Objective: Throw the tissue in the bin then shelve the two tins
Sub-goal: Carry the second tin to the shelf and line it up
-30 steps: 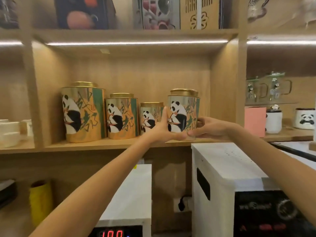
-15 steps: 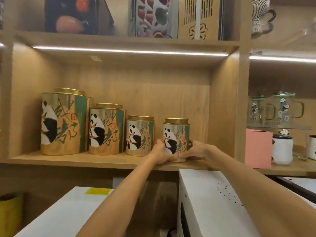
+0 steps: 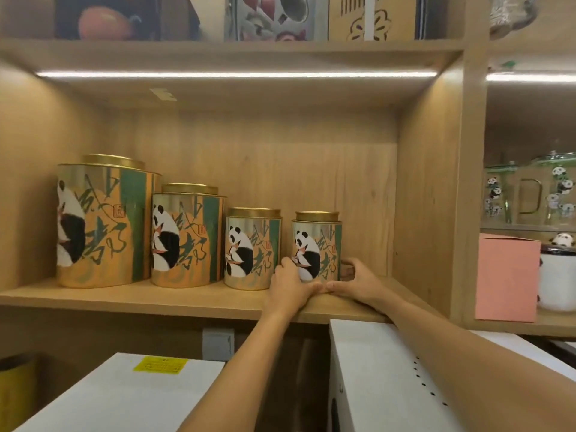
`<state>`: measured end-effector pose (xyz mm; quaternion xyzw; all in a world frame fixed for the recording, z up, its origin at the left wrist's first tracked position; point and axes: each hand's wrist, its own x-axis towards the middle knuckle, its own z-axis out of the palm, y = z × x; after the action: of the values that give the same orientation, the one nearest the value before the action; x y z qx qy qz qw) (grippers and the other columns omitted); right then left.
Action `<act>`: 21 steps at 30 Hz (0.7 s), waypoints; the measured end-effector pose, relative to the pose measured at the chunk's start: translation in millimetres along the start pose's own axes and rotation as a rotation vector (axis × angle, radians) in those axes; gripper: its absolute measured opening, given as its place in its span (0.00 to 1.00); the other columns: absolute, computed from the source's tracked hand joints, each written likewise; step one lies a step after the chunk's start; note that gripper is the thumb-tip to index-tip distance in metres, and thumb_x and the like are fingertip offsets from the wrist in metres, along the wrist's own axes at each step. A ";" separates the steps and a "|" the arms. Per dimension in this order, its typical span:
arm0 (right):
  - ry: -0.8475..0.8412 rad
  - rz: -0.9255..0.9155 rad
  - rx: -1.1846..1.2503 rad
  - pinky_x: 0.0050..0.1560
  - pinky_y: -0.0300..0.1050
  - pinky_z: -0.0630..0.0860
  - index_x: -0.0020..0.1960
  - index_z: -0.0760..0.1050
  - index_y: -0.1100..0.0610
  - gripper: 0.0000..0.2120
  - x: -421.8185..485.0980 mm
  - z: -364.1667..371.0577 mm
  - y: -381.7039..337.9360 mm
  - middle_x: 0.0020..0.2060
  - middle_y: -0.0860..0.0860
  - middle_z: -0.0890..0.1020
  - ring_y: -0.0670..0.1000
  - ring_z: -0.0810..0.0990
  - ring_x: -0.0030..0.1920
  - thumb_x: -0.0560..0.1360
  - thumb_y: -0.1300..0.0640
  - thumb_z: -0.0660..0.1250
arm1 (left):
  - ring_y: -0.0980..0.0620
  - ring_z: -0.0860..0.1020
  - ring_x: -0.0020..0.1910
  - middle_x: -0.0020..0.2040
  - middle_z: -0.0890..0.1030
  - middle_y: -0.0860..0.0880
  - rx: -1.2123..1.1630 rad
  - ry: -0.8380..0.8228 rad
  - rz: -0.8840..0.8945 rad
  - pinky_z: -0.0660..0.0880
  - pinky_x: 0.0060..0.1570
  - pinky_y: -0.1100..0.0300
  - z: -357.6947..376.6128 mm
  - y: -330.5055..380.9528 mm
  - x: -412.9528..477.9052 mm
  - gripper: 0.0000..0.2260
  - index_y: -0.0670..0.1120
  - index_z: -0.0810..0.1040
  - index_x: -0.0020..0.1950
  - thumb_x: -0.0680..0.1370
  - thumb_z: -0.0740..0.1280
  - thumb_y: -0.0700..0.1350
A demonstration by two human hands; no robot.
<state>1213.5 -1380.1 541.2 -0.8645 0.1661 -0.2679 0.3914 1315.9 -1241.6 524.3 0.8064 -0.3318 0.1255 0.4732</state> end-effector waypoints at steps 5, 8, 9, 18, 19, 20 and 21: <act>-0.047 -0.011 -0.060 0.70 0.52 0.71 0.77 0.58 0.60 0.41 -6.2 1.7 -5.1 0.73 0.57 0.69 0.57 0.71 0.71 0.72 0.53 0.76 | 0.42 0.73 0.63 0.63 0.74 0.41 0.006 0.028 0.006 0.73 0.59 0.50 -1.2 1.4 -4.4 0.33 0.42 0.66 0.65 0.69 0.77 0.54; 0.050 -0.009 -0.055 0.66 0.50 0.72 0.74 0.63 0.61 0.32 -6.7 3.6 -4.4 0.70 0.58 0.73 0.56 0.73 0.69 0.74 0.58 0.73 | 0.42 0.73 0.62 0.62 0.74 0.41 0.022 0.058 0.012 0.74 0.60 0.49 -3.6 0.2 -7.0 0.31 0.42 0.67 0.63 0.68 0.78 0.51; 0.101 -0.008 -0.051 0.65 0.49 0.73 0.72 0.66 0.61 0.28 -6.3 3.0 -3.8 0.68 0.58 0.75 0.56 0.74 0.67 0.75 0.60 0.72 | 0.42 0.73 0.61 0.61 0.74 0.41 0.033 0.070 0.015 0.74 0.59 0.49 -4.2 0.1 -7.4 0.30 0.42 0.68 0.61 0.68 0.78 0.51; 0.047 0.045 -0.022 0.64 0.48 0.74 0.68 0.71 0.61 0.23 -2.2 -1.0 3.1 0.62 0.58 0.80 0.55 0.77 0.63 0.74 0.68 0.68 | 0.43 0.74 0.60 0.59 0.76 0.43 0.047 0.072 0.016 0.76 0.57 0.50 -2.8 -1.9 -6.0 0.24 0.45 0.69 0.56 0.69 0.78 0.48; 0.046 0.045 -0.019 0.65 0.49 0.74 0.68 0.71 0.61 0.23 -2.3 -1.0 2.9 0.62 0.58 0.80 0.55 0.77 0.63 0.74 0.69 0.68 | 0.43 0.74 0.60 0.59 0.77 0.43 0.049 0.073 0.015 0.76 0.58 0.49 -3.6 -1.4 -6.6 0.24 0.44 0.69 0.56 0.69 0.78 0.48; 0.045 0.046 -0.020 0.65 0.49 0.74 0.68 0.71 0.61 0.23 -1.0 -0.6 4.5 0.62 0.58 0.80 0.55 0.77 0.63 0.74 0.69 0.68 | 0.43 0.74 0.60 0.59 0.77 0.43 0.049 0.074 0.015 0.76 0.58 0.49 -3.9 -1.7 -6.9 0.24 0.44 0.70 0.57 0.69 0.79 0.47; 0.042 0.050 -0.021 0.66 0.50 0.74 0.68 0.71 0.61 0.23 -1.5 -0.6 4.2 0.62 0.58 0.80 0.55 0.77 0.63 0.74 0.69 0.68 | 0.43 0.75 0.61 0.59 0.77 0.43 0.049 0.071 0.009 0.76 0.58 0.50 -4.5 -1.3 -7.2 0.24 0.44 0.70 0.57 0.69 0.79 0.47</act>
<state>1211.7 -1382.4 537.8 -0.8585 0.1984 -0.2743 0.3853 1311.9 -1234.4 522.0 0.8114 -0.3150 0.1643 0.4641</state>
